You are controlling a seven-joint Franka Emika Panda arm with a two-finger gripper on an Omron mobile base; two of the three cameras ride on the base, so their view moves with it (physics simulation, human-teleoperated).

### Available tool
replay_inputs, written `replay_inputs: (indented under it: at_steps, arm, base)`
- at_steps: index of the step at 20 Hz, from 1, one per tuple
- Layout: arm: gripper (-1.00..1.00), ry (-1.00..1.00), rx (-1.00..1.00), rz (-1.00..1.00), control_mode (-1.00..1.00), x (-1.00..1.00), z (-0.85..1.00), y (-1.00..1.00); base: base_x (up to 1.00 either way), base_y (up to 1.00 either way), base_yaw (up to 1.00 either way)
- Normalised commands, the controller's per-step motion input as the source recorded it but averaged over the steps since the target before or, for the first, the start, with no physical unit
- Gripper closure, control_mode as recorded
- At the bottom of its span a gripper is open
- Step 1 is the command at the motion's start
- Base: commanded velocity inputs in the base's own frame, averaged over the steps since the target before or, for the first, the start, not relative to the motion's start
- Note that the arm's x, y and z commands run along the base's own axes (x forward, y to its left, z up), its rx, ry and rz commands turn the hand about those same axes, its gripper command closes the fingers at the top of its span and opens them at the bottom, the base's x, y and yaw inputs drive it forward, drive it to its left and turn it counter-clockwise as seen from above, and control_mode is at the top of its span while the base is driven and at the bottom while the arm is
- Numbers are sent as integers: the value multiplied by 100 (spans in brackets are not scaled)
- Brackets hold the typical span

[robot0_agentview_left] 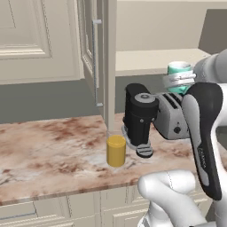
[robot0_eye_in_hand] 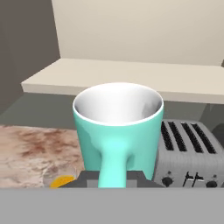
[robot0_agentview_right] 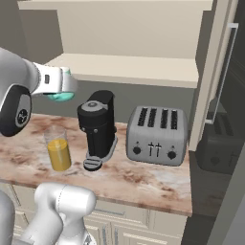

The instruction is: There is a tray on the dining counter. Grab the cup, mug, and pitcher and place them on the tray. The pitcher may be placed next to the tray if it cannot fit the tray.

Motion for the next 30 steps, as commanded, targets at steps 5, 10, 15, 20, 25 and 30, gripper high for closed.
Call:
replay_inputs:
  at_steps: [5,10,15,20,25,30]
  arm:
    - [100,0,0,0,100,0,0,0]
    - [100,0,0,0,100,0,0,0]
    - [100,0,0,0,100,0,0,0]
    - [100,0,0,0,100,0,0,0]
    - [100,0,0,0,100,0,0,0]
    - [100,0,0,0,100,0,0,0]
  base:
    - [-52,-10,4]
    - [-93,-22,21]
    - [-56,-2,32]
    - [-31,0,50]
    - [-1,15,67]
    - [0,28,72]
